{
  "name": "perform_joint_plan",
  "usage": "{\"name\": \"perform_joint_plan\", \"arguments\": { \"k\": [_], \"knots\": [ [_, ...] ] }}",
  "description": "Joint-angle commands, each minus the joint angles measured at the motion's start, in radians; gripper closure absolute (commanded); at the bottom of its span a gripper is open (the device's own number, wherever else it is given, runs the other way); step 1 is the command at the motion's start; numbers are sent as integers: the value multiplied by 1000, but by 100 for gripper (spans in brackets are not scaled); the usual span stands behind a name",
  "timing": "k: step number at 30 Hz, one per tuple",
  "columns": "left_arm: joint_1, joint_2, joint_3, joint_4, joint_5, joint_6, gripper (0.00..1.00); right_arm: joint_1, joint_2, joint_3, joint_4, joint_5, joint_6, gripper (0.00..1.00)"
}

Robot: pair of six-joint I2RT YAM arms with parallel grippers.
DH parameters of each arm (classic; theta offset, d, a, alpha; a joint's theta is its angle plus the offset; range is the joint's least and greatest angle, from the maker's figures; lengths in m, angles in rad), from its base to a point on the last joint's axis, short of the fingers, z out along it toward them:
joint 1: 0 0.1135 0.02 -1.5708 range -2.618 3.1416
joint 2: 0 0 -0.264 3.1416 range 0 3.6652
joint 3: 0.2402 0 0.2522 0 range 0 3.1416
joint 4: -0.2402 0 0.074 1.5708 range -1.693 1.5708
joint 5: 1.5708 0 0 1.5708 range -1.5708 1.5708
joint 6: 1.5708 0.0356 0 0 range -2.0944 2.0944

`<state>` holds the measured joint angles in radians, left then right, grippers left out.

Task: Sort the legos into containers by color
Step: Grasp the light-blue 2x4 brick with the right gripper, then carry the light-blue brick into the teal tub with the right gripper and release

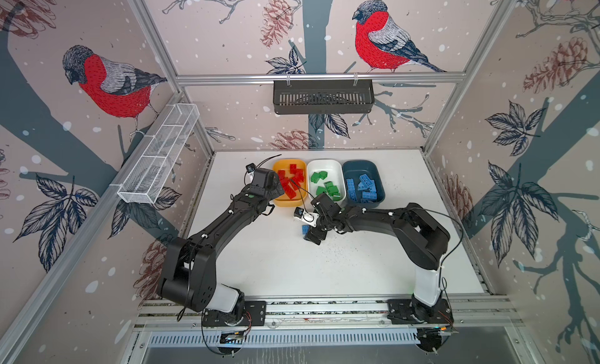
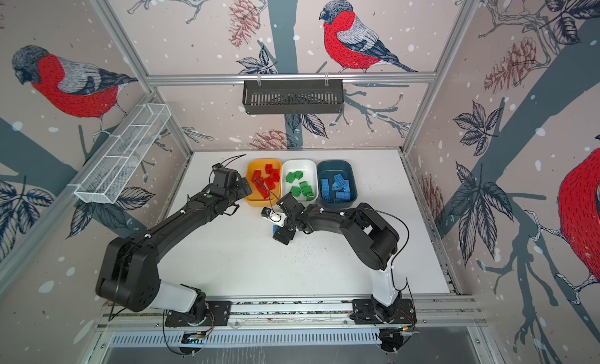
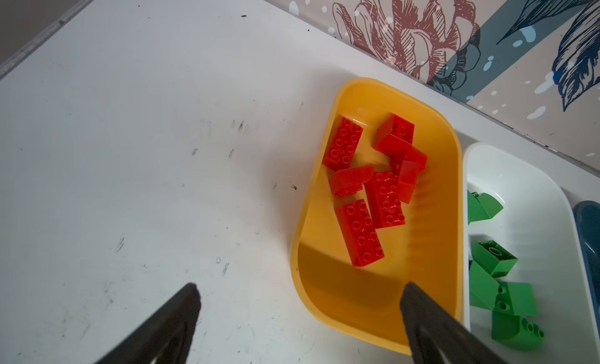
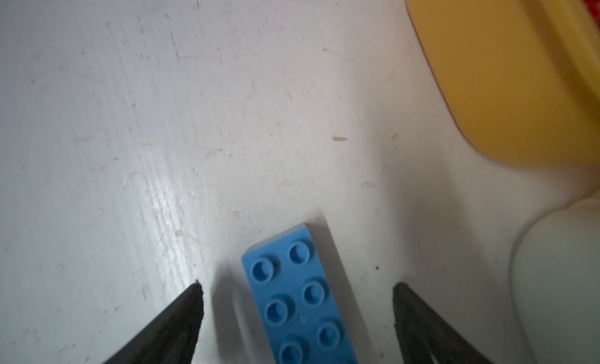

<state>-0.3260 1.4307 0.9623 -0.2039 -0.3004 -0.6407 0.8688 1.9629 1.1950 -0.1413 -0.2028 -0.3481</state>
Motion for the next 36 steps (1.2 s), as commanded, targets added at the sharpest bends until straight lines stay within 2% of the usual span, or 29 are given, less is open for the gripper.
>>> {"name": "perform_joint_plan", "arguments": {
  "k": [1, 7, 14, 24, 30, 34, 36],
  "knots": [
    [10, -34, -34, 67, -33, -27, 4, 8, 40, 49, -48, 2, -24, 11],
    [11, -34, -46, 58, -31, -37, 4, 11, 74, 81, -64, 12, -30, 23],
    [11, -18, -51, 59, -13, -46, 3, 13, 65, 74, -86, 47, -34, 44],
    [11, 0, -30, 41, 70, -30, 3, 12, -60, -21, -33, 55, -36, 74],
    [-1, -3, -36, 93, 126, -17, 3, -46, -245, -166, 106, 46, 56, 78],
    [-42, -15, -60, 212, 235, 52, 3, -156, -418, -303, 269, 29, 170, 79],
    [-89, -16, -61, 261, 250, 71, 3, -229, -488, -349, 327, 3, 235, 79]
  ]
}}
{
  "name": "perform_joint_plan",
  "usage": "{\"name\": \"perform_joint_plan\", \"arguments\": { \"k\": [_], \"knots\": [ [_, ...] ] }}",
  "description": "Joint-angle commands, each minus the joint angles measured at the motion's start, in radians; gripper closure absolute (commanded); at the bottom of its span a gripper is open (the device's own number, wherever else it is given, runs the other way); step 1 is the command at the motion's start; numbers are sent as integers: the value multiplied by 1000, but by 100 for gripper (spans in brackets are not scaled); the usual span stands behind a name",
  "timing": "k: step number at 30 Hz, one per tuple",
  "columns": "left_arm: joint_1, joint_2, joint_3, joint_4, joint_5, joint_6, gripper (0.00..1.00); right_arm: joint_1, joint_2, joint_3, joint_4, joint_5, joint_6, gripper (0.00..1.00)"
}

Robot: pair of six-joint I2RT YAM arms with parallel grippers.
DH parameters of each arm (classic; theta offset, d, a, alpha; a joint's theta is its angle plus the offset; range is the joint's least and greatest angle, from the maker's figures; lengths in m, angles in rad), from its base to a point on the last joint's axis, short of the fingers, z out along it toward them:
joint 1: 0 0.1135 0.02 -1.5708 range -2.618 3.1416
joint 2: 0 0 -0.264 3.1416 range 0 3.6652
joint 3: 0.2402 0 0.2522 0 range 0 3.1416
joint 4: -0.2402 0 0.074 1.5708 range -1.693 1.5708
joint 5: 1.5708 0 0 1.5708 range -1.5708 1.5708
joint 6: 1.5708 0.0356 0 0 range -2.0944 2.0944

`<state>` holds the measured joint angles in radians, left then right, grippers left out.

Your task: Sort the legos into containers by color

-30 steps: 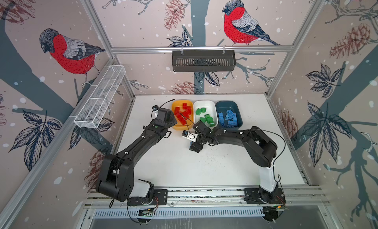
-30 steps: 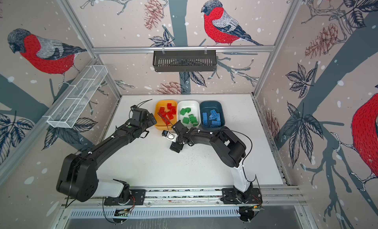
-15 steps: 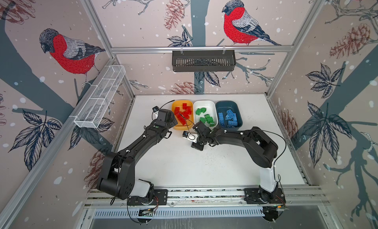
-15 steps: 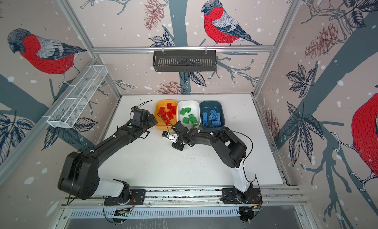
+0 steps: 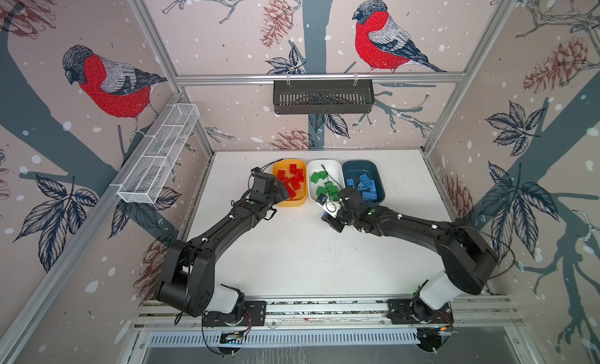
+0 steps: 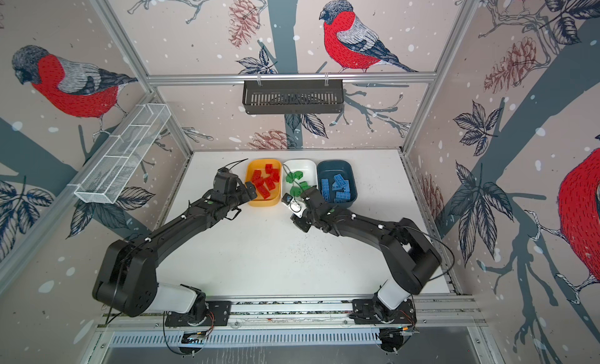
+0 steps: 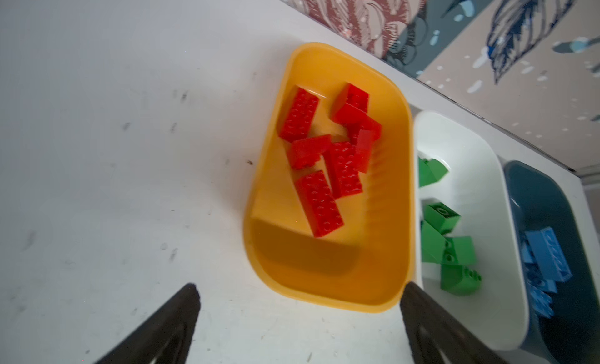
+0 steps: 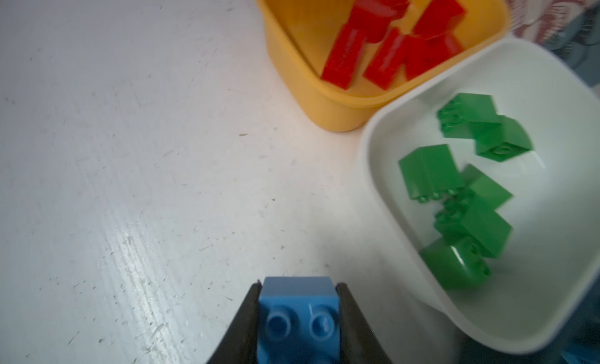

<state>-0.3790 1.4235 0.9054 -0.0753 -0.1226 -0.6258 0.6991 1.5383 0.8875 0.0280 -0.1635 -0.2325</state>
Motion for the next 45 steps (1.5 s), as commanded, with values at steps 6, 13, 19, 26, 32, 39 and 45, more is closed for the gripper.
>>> {"name": "perform_joint_plan", "arguments": {
  "k": [6, 13, 19, 26, 32, 39, 45],
  "knots": [
    [-171, 50, 15, 272, 133, 61, 3, -277, -118, -56, 210, -59, 279, 77],
    [-193, 118, 52, 267, 148, 34, 3, -414, 144, 205, 44, 97, 380, 75],
    [-195, 93, 48, 223, 101, 51, 3, -437, 396, 485, -75, 76, 373, 73],
    [-193, 71, 32, 206, 58, 53, 3, -434, 617, 774, -218, 149, 394, 63],
    [-188, 47, 15, 199, -24, 56, 3, -423, 588, 788, -231, 127, 379, 44],
    [-159, -15, -37, 205, -160, 58, 3, -420, 365, 593, -140, 68, 388, 30],
    [-50, -88, -97, 214, -207, 50, 3, -421, 28, 233, 68, 89, 427, 24]
  ]
}}
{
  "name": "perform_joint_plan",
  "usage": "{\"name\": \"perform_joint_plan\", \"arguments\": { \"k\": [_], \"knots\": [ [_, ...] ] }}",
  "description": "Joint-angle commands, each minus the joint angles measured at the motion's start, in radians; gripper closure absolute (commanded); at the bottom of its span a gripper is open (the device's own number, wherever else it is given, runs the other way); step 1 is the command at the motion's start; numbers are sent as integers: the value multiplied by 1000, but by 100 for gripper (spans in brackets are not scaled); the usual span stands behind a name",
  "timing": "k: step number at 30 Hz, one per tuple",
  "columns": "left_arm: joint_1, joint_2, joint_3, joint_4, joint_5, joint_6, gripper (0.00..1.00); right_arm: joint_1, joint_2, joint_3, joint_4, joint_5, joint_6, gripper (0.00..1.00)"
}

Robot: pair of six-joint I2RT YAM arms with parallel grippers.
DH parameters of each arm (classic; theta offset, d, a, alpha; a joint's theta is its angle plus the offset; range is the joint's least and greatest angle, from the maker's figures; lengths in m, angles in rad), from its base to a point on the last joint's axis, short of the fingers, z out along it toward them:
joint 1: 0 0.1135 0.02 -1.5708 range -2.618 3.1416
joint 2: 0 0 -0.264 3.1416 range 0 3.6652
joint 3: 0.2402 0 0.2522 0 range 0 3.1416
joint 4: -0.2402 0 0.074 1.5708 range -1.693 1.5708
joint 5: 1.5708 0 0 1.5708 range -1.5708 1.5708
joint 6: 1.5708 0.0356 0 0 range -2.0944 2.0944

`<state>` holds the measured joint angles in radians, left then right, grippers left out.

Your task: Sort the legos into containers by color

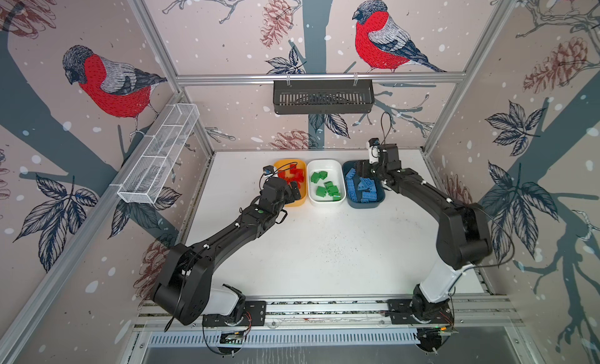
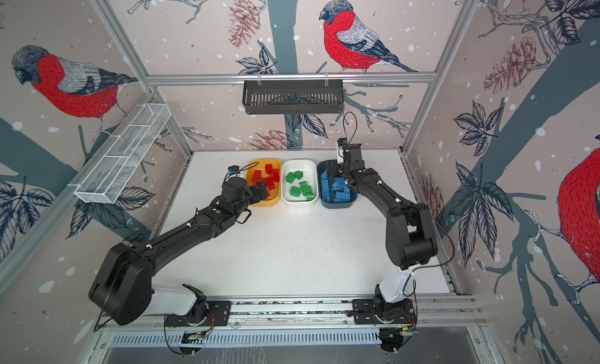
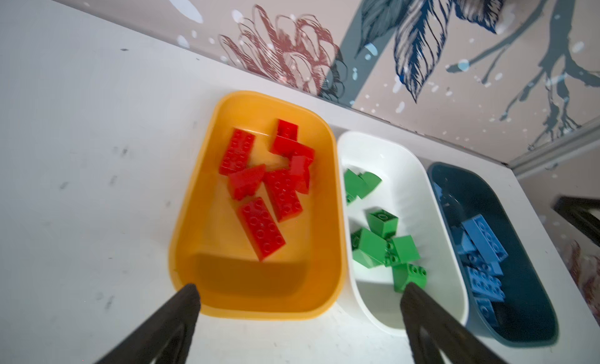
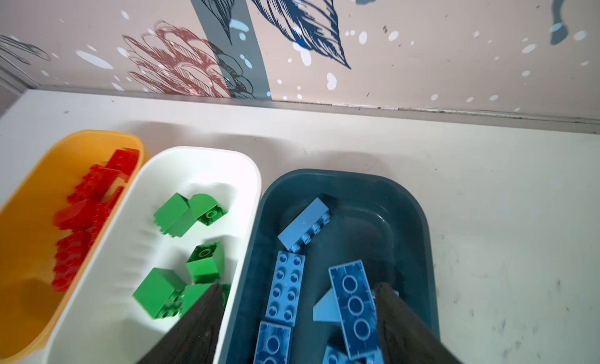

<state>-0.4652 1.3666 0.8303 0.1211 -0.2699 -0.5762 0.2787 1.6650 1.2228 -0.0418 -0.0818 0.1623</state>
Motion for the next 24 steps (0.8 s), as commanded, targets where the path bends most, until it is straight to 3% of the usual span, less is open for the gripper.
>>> {"name": "perform_joint_plan", "arguments": {
  "k": [1, 8, 10, 11, 13, 18, 24],
  "knots": [
    [51, -44, -32, 22, -83, 6, 3, -3, -156, -160, 165, 17, 36, 22],
    [161, -171, -138, 81, -293, 61, 3, -47, -540, -532, 297, 198, 86, 12],
    [182, -209, -188, 124, -352, 86, 3, -84, -615, -616, 311, 269, 123, 9],
    [196, -229, -216, 142, -384, 93, 3, -108, -647, -656, 316, 312, 143, 0],
    [220, -257, -257, 161, -439, 97, 3, -156, -699, -726, 333, 373, 169, 0],
    [303, -310, -372, 223, -509, 107, 3, -266, -747, -914, 480, 483, 182, 0],
    [378, -315, -431, 261, -493, 120, 3, -357, -673, -1074, 832, 382, 129, 0]
  ]
}}
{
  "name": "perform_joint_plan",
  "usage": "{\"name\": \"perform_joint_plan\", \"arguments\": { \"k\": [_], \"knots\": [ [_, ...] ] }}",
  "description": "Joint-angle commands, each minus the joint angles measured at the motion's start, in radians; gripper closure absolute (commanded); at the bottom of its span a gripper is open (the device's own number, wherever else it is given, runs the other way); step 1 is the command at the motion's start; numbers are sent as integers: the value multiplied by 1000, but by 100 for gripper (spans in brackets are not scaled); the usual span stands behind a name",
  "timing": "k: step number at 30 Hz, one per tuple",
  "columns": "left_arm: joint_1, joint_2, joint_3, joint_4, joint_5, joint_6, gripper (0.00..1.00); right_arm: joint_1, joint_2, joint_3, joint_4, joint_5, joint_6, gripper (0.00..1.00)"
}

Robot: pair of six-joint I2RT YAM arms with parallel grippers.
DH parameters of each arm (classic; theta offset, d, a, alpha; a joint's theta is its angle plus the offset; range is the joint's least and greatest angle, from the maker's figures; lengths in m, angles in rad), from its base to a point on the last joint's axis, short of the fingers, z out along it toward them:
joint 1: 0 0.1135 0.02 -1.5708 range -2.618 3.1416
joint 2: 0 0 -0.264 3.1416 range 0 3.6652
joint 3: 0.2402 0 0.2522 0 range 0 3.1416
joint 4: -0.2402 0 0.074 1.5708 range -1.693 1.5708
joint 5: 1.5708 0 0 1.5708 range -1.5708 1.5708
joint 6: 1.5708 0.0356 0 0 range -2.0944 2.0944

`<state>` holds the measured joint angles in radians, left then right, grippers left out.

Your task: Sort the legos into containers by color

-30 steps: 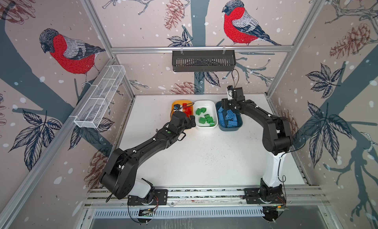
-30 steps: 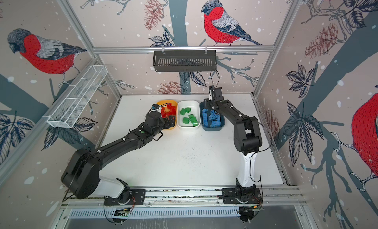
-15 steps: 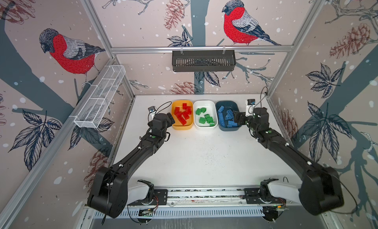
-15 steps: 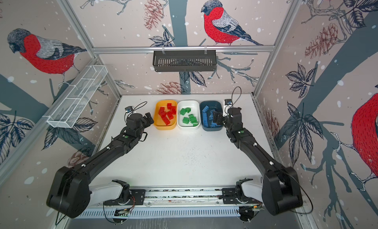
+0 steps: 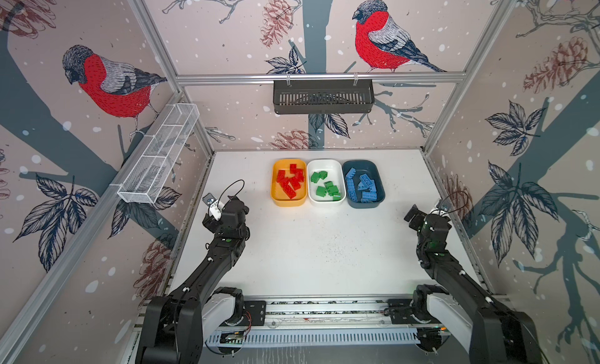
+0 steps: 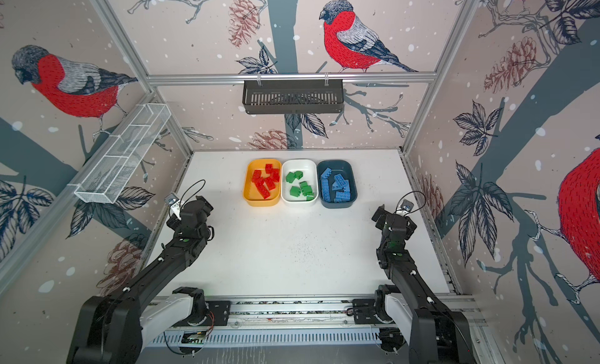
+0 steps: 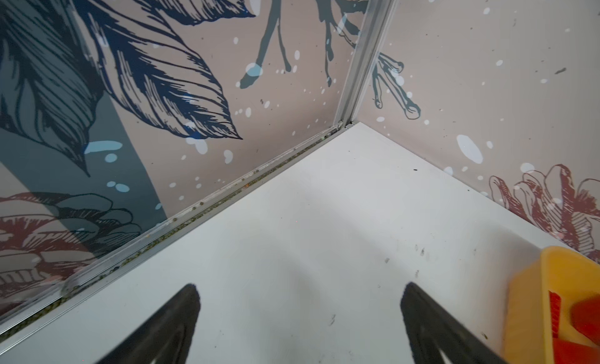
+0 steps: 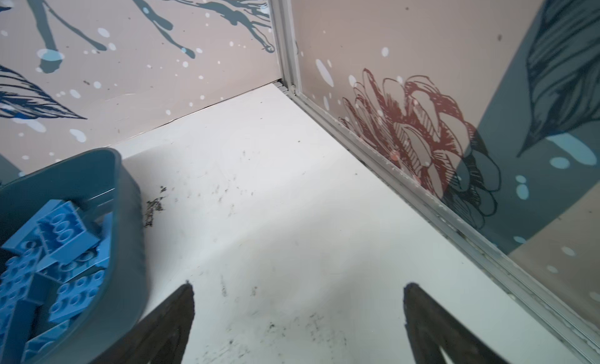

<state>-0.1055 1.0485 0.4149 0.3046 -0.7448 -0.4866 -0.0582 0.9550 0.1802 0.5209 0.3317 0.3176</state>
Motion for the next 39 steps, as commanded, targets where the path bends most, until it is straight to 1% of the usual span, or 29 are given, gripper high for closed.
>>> {"name": "perform_joint_plan", "arguments": {
  "k": [1, 4, 6, 7, 8, 10, 12, 13, 14, 15, 16, 18, 19, 21, 23, 24, 26, 28, 29, 30, 32, 33, 34, 39],
  "knots": [
    [22, 10, -24, 99, -13, 44, 3, -24, 67, -40, 321, -49, -44, 1],
    [31, 47, -45, 179, 26, 97, 3, -25, 198, -37, 486, -116, -108, 1],
    [33, 86, -70, 292, 77, 165, 3, -23, 306, -30, 607, -154, -126, 0],
    [33, 108, -82, 340, 97, 192, 3, -25, 360, -21, 637, -175, -116, 0],
    [33, 129, -91, 387, 117, 216, 3, -18, 411, -17, 689, -214, -138, 1],
    [33, 161, -98, 442, 150, 239, 3, 32, 473, -20, 754, -262, -220, 0],
    [33, 196, -105, 501, 184, 263, 3, 77, 553, -42, 885, -320, -308, 0],
    [35, 216, -106, 526, 197, 275, 3, 84, 575, -45, 920, -333, -317, 1],
    [33, 238, -108, 558, 209, 291, 3, 77, 565, -33, 875, -338, -313, 1],
    [33, 261, -108, 593, 220, 307, 3, 71, 545, 2, 766, -323, -297, 0],
    [33, 283, -109, 629, 237, 330, 3, 64, 535, 57, 650, -284, -265, 1],
    [33, 332, -91, 656, 272, 373, 3, 57, 550, 46, 697, -247, -243, 0],
    [33, 352, -89, 676, 285, 387, 3, 59, 549, 53, 681, -223, -234, 0],
    [33, 398, -107, 772, 309, 418, 2, 77, 548, 56, 675, -182, -242, 0],
    [36, 443, -141, 869, 332, 427, 2, 77, 546, 57, 670, -182, -241, 1],
    [36, 473, -161, 948, 347, 440, 2, 77, 546, 57, 673, -182, -241, 0],
    [37, 484, -188, 980, 374, 444, 2, 77, 545, 56, 671, -181, -241, 0],
    [35, 525, -218, 1102, 381, 460, 1, 77, 547, 56, 674, -181, -241, 0],
    [36, 504, -211, 1047, 393, 453, 2, 77, 545, 57, 673, -180, -241, 0],
    [36, 504, -189, 1005, 381, 451, 2, 78, 547, 57, 674, -179, -241, 0],
    [33, 519, -199, 1051, 367, 457, 2, 78, 545, 54, 674, -180, -241, 0],
    [27, 523, -198, 1061, 342, 455, 1, 79, 544, 54, 674, -179, -241, 1],
    [27, 517, -196, 1042, 340, 451, 2, 78, 544, 54, 674, -179, -241, 1],
    [27, 521, -199, 1057, 340, 454, 1, 81, 545, 55, 677, -175, -244, 0]
  ]
}}
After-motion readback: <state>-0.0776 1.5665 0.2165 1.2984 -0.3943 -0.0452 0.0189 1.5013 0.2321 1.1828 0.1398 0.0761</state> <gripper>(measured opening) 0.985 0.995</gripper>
